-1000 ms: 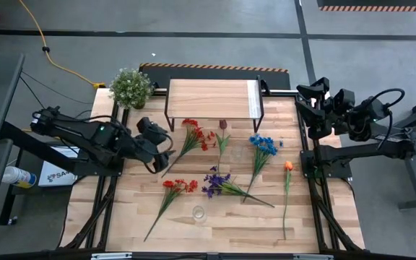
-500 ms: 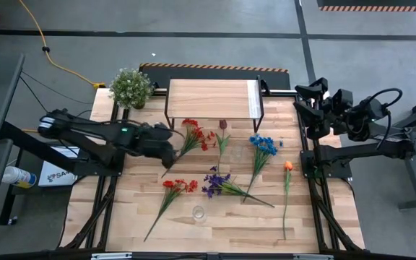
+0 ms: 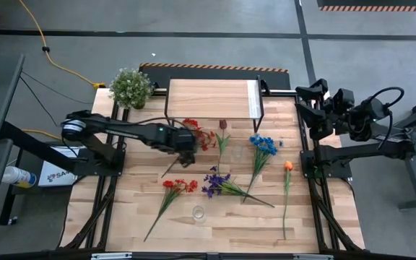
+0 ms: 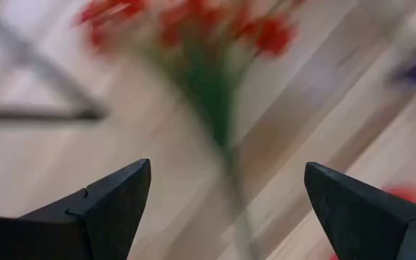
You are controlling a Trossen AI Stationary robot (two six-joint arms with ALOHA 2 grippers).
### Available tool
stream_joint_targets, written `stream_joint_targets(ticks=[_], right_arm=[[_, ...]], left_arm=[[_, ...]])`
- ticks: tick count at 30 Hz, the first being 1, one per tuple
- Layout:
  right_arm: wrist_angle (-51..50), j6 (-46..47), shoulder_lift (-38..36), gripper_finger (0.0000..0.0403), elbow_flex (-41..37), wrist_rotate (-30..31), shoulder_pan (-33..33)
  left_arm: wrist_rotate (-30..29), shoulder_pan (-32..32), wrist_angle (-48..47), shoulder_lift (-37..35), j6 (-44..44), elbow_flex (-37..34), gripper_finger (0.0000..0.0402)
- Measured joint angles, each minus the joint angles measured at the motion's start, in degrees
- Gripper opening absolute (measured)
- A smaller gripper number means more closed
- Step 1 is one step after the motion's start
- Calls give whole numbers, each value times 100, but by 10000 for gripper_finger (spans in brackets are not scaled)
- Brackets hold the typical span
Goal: Pick and place flowers into a vace then onto a shelf
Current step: Put the top orange flowers into the bottom transparent vase
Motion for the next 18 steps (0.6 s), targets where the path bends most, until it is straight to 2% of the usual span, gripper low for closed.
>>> stream_joint_targets(ticks=[5, 7, 10, 12, 18], right_arm=[[-76, 62, -98, 271, -2, -143, 11], [-80, 66, -133, 271, 0, -277, 11], [-126, 62, -158, 271, 0, -306, 11], [-204, 61, -176, 271, 0, -294, 11], [-249, 19, -176, 271, 0, -278, 11]], left_arm=[[124, 103, 846, 127, -120, -583, 397], [98, 142, 713, 127, -269, -896, 397], [102, 130, 1452, 117, -478, -1273, 397], [114, 130, 1582, 115, -638, -1538, 397], [170, 130, 2071, 123, -840, -1754, 397]])
